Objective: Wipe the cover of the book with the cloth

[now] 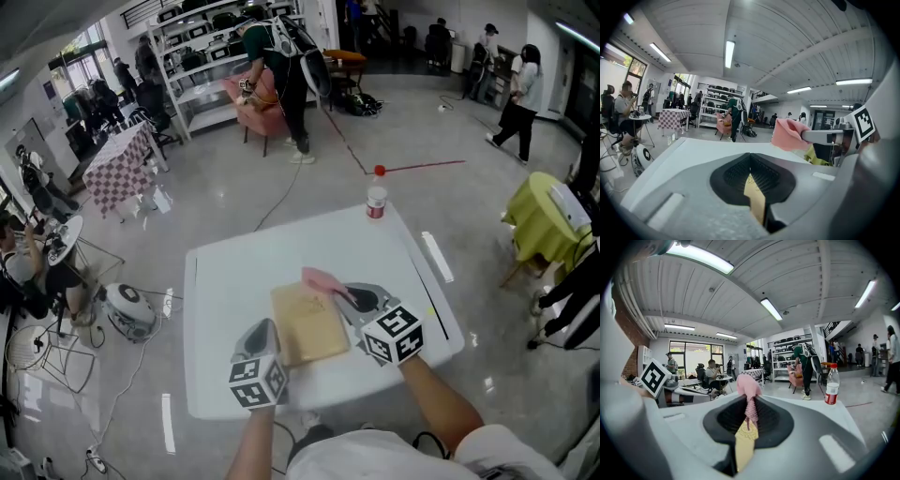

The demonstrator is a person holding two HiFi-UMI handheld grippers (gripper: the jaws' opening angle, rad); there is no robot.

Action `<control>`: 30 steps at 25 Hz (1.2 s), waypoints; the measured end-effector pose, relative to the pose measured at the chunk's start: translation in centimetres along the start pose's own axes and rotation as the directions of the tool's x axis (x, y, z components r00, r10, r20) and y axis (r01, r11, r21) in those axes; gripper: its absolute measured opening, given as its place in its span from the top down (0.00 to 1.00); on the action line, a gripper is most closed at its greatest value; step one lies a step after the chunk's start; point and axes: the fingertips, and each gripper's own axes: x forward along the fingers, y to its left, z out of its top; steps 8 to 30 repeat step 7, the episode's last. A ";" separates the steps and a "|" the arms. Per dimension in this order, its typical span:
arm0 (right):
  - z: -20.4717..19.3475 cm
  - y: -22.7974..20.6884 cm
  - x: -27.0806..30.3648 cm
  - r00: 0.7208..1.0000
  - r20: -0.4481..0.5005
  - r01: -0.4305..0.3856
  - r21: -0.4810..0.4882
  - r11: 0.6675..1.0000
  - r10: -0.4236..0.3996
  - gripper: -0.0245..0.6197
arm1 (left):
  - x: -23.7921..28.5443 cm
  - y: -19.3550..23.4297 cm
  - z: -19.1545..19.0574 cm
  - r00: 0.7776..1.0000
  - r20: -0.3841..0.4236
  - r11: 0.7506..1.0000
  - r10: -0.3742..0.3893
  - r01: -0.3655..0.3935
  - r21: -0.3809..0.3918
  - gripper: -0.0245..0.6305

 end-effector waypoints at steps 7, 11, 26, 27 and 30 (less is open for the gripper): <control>-0.6 0.7 0.6 1.000 -0.007 -0.005 0.000 1.000 0.005 0.91 | 0.0 0.7 -0.5 1.000 -0.001 1.000 0.001 -0.001 -0.005 0.95; -0.6 0.7 0.6 1.000 -0.007 -0.005 0.000 1.000 0.005 0.91 | 0.0 0.7 -0.5 1.000 -0.001 1.000 0.001 -0.001 -0.005 0.95; -0.6 0.7 0.6 1.000 -0.007 -0.005 0.000 1.000 0.005 0.91 | 0.0 0.7 -0.5 1.000 -0.001 1.000 0.001 -0.001 -0.005 0.95; -0.6 0.7 0.6 1.000 -0.007 -0.005 0.000 1.000 0.005 0.91 | 0.0 0.7 -0.5 1.000 -0.001 1.000 0.001 -0.001 -0.005 0.95; -0.6 0.7 0.6 1.000 -0.007 -0.005 0.000 1.000 0.005 0.91 | 0.0 0.7 -0.5 1.000 -0.001 1.000 0.001 -0.001 -0.005 0.95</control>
